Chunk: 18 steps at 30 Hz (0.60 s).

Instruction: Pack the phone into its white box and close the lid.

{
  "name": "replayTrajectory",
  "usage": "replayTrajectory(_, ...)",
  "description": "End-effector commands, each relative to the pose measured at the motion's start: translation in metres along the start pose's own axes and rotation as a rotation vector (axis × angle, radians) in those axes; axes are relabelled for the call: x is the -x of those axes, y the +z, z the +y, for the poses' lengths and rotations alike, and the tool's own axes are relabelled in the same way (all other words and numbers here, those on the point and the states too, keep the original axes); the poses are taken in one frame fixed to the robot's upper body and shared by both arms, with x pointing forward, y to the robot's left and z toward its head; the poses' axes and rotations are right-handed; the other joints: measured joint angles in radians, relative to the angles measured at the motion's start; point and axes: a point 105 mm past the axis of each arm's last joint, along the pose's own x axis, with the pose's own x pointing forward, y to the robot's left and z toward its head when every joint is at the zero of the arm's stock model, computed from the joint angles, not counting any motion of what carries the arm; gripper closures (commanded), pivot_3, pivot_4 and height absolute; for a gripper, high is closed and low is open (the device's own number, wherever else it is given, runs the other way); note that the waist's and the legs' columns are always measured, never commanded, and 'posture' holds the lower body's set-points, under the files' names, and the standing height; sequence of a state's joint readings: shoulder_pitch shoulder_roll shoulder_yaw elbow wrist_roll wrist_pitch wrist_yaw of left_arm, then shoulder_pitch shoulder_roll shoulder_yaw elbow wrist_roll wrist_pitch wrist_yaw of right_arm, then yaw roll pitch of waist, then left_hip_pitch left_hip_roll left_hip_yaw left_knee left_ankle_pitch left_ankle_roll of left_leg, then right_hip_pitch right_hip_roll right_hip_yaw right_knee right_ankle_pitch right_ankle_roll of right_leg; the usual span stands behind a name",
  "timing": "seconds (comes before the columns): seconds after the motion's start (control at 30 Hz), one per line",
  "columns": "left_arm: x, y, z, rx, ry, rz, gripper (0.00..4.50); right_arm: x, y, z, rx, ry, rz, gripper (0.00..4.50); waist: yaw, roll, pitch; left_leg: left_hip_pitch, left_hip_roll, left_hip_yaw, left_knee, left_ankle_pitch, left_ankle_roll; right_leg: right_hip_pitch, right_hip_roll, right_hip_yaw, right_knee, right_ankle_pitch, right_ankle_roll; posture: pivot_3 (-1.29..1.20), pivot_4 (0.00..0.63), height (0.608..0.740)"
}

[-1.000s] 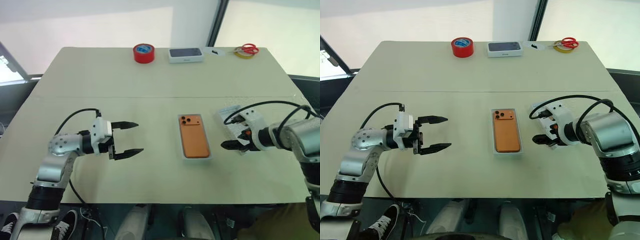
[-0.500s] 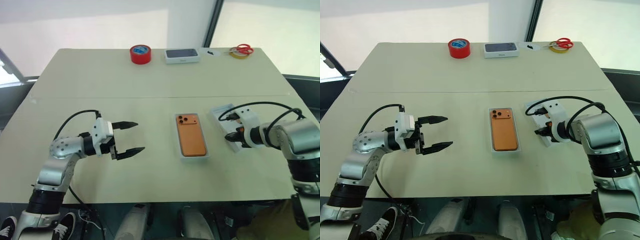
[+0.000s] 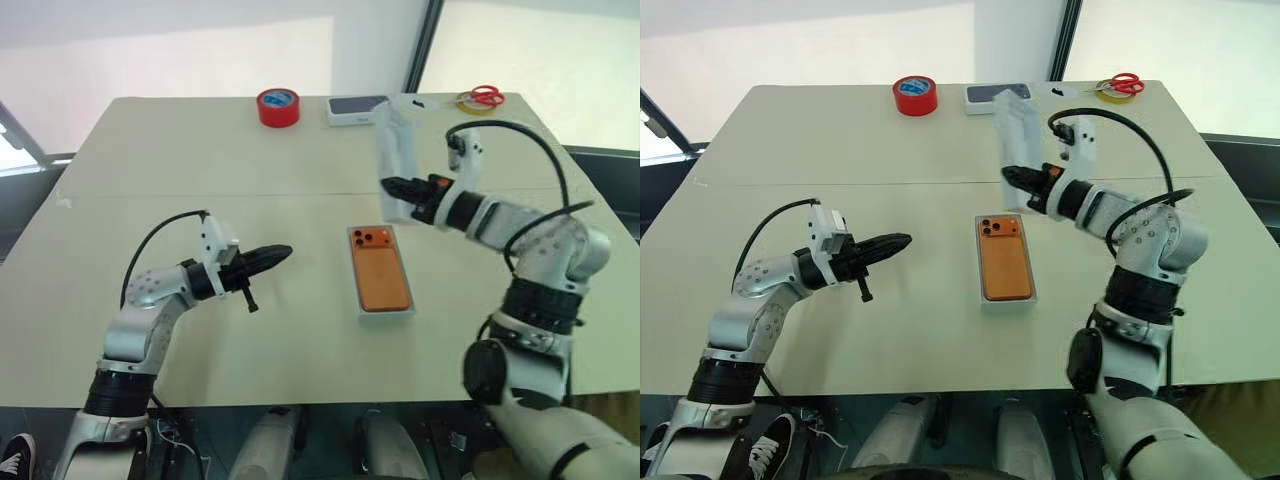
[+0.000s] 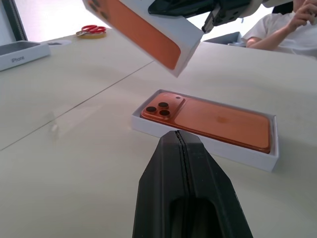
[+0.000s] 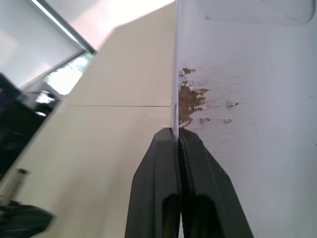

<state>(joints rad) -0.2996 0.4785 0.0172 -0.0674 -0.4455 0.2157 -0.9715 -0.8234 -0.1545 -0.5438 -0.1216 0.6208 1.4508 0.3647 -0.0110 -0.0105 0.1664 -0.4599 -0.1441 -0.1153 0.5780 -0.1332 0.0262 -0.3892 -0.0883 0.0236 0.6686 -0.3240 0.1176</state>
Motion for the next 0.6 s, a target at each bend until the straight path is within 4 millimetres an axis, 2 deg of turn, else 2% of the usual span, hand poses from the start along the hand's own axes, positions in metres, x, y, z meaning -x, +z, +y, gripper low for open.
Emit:
replayTrajectory(0.03,-0.005,0.011,-0.004,-0.018,-0.014,-0.025,4.47,0.007,-0.006,0.030,-0.104,0.163,-0.030,4.50,-0.001,0.000,-0.001,0.000,0.000,0.000,0.000,0.000,0.000,0.000,0.000,0.000,0.000,0.000,0.000,0.00,0.150,0.736)
replayTrajectory(0.13,-0.007,0.013,-0.008,-0.023,-0.013,-0.034,4.47,0.012,-0.045,0.059,-0.092,0.319,0.059,4.50,0.001,0.000,-0.001,0.000,0.000,0.000,-0.001,0.000,0.000,-0.001,0.000,0.001,0.000,0.000,0.000,0.00,0.150,0.736)
replayTrajectory(0.27,-0.011,0.012,-0.016,-0.023,-0.023,-0.037,4.47,0.024,-0.079,0.066,-0.143,0.396,0.171,4.50,-0.006,0.001,-0.001,0.000,0.000,0.001,-0.002,0.000,0.000,-0.001,0.000,0.001,-0.001,0.000,0.000,0.00,0.150,0.736)
replayTrajectory(0.47,-0.019,0.011,-0.029,-0.001,-0.061,-0.049,4.47,0.032,-0.088,0.080,-0.315,0.458,0.239,4.50,-0.009,0.001,-0.001,0.001,0.001,0.001,-0.002,-0.001,-0.002,0.000,0.000,0.001,-0.001,0.000,-0.001,0.00,0.150,0.736)
replayTrajectory(0.6,-0.022,0.011,-0.035,-0.014,-0.077,-0.052,4.47,0.027,-0.093,0.080,-0.379,0.435,0.255,4.50,-0.010,0.001,-0.001,0.000,0.001,0.001,-0.002,0.000,0.001,0.000,0.000,0.002,-0.003,0.000,-0.002,0.00,0.150,0.736)
